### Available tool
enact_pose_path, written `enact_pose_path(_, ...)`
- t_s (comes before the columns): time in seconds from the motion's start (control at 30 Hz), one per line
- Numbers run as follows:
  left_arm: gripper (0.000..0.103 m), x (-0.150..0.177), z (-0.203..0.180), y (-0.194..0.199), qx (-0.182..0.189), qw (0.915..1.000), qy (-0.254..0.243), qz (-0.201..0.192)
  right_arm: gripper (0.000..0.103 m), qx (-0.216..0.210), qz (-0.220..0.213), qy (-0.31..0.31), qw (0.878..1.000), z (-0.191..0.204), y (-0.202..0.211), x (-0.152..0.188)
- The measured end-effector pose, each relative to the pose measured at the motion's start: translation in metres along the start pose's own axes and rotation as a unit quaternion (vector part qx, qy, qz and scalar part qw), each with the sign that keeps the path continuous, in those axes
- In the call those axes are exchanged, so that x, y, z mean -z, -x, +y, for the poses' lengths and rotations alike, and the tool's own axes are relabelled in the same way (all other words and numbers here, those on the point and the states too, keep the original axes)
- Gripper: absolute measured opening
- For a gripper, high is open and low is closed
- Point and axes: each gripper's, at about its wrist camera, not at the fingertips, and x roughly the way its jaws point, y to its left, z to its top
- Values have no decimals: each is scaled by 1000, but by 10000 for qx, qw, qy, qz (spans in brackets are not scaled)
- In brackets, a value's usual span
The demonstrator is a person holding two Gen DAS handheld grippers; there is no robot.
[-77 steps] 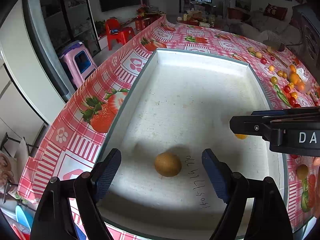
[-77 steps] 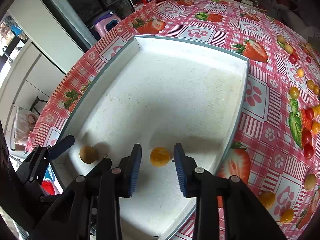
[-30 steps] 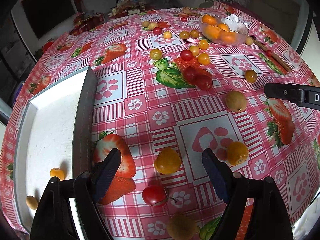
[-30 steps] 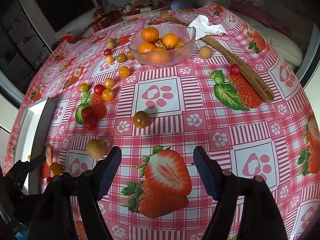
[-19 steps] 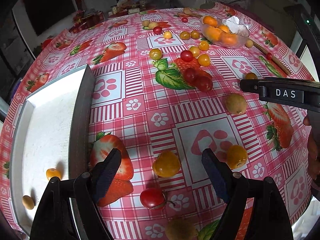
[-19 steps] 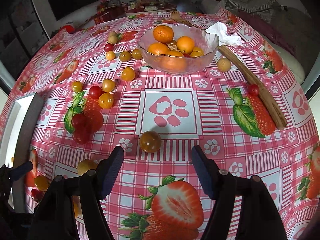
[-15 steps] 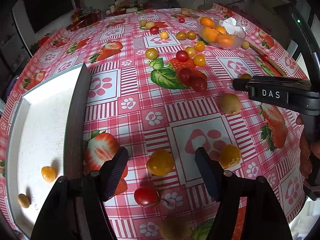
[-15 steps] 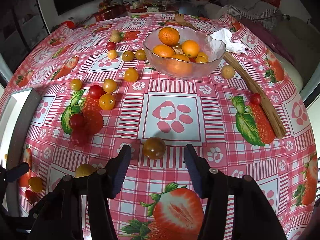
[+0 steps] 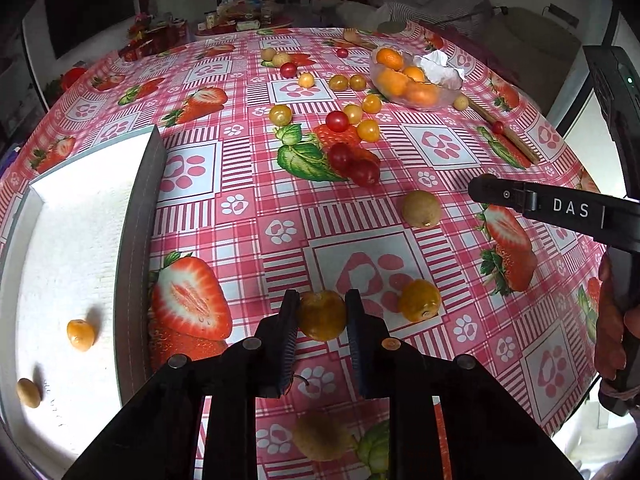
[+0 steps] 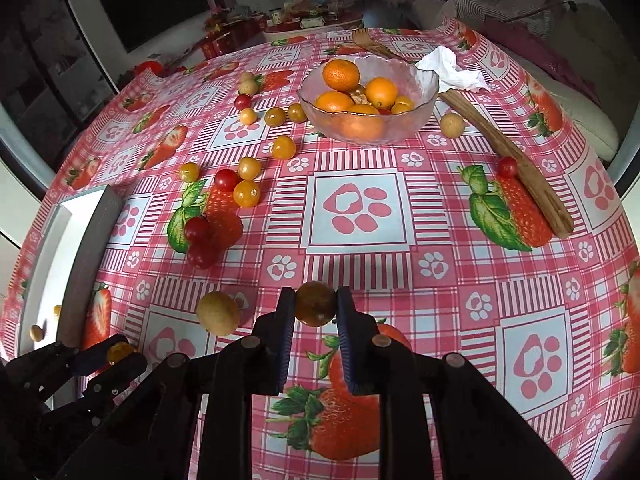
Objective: Organize fruits
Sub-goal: 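Grasp an orange cherry tomato with left gripper while right grasps dark cherry tomato, then carry both tomatoes into the white tray and open both grippers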
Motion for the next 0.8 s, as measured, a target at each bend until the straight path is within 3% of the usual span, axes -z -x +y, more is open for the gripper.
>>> enact_pose_path(0.23, 25, 3, 9, 20, 36, 9998, 134, -164, 23, -318, 72, -189, 9993, -4, 19, 18)
enact_pose_path(0.47, 25, 9, 21, 37, 19, 9992, 241, -317, 23, -351, 51, -182, 9992, 3, 30, 26)
enact_pose_path(0.8, 25, 26, 52, 58, -55, 9973, 519, -514, 23, -433, -20, 80, 9990, 37, 44, 29)
